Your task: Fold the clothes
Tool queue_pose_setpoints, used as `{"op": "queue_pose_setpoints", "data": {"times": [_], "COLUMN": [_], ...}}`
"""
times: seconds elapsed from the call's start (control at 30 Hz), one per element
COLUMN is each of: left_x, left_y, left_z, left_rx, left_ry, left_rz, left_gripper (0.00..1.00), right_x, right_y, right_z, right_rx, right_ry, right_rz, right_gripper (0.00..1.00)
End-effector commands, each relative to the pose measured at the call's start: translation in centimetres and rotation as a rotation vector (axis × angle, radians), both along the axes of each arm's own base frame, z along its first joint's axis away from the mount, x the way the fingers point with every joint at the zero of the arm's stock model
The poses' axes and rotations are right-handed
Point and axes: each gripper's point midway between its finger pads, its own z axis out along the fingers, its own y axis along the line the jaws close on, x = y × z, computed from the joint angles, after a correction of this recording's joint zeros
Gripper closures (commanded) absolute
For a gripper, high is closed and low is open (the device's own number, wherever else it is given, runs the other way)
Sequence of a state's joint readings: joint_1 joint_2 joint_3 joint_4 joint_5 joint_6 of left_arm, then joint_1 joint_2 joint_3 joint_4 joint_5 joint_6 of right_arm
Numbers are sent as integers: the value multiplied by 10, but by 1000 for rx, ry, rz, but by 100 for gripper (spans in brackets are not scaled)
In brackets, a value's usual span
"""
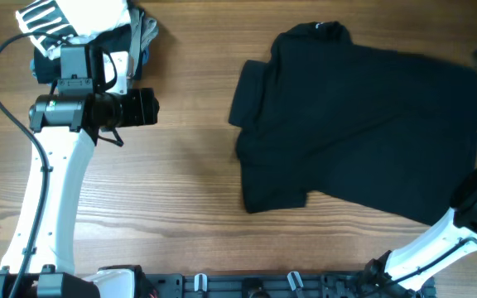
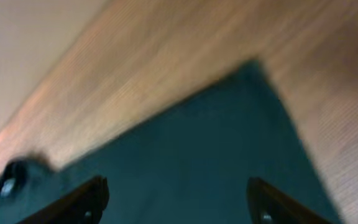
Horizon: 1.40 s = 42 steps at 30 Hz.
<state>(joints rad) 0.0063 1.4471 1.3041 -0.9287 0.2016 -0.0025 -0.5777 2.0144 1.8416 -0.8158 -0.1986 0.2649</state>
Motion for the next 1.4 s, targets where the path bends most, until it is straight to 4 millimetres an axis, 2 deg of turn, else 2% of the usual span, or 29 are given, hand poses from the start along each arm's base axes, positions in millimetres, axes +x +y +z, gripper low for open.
{"op": "queue_pose_setpoints", "data": {"times": [0.0, 0.07, 0.1, 0.17, 0.2, 0.27, 0.33, 0.4, 0.47, 0.5, 0.57, 0.7, 0.77, 0.8, 0.83, 0.9, 0.93, 1.0, 1.1, 1.13, 1.2, 1.27, 1.37], "left_x": [-6, -9, -12, -21, -30, -47, -70, -85, -102, -112, -123, -147, -156, -161, -167, -182, -191, -211, -231, -231, -224, -208, -175], "left_y": [-28, -42, -53, -70, -85, -108, -135, -152, -171, -183, -196, -213, -217, -218, -219, -217, -212, -194, -171, -169, -171, -180, -198], "left_z": [7, 7, 2, -12, -27, -54, -93, -121, -148, -160, -170, -187, -195, -199, -202, -202, -199, -191, -166, -162, -153, -141, -102], "left_rx": [-142, -188, -203, -185, -168, -155, -138, -121, -96, -80, -63, -28, -16, -9, 0, 23, 40, 80, 129, 135, 135, 109, 21], "left_ry": [0, 16, 34, 70, 111, 194, 321, 402, 477, 507, 528, 584, 617, 639, 663, 710, 751, 871, 1023, 1034, 1029, 991, 921], "left_rz": [-81, -119, -149, -232, -310, -399, -484, -540, -608, -652, -701, -775, -783, -775, -768, -784, -784, -760, -752, -758, -751, -737, -706], "left_gripper": [20, 21, 20, 21, 22, 25, 27, 28, 28, 27, 25, 27, 33, 39, 56, 92, 96, 96, 96, 96, 69, 55, 54], "right_x": [-12, -31, -42, -51, -60, -73, -81, -84, -93, -101, -117, -137, -137, -137, -136, -135, -135, -133, -131, -131, -130, -130, -131], "right_y": [35, 50, 64, 102, 121, 140, 158, 169, 178, 175, 166, 172, 172, 172, 171, 171, 171, 170, 169, 169, 169, 169, 165], "right_z": [6, -5, -9, -5, -3, 2, 18, 39, 70, 83, 91, 95, 95, 95, 95, 95, 96, 96, 97, 97, 97, 97, 95], "right_rx": [100, 171, 226, 324, 370, 394, 382, 344, 293, 260, 211, 209, 210, 209, 207, 204, 204, 201, 195, 194, 192, 192, 174], "right_ry": [30, 116, 162, 161, 187, 232, 234, 197, 143, 141, 174, 216, 217, 215, 212, 206, 205, 200, 191, 189, 187, 187, 201], "right_rz": [84, 80, 110, 296, 360, 408, 453, 481, 455, 394, 296, 298, 297, 297, 297, 297, 296, 296, 296, 296, 297, 296, 286], "right_gripper": [25, 25, 25, 31, 31, 32, 31, 31, 30, 27, 25, 25, 26, 25, 25, 25, 26, 27, 27, 26, 26, 26, 24]}}
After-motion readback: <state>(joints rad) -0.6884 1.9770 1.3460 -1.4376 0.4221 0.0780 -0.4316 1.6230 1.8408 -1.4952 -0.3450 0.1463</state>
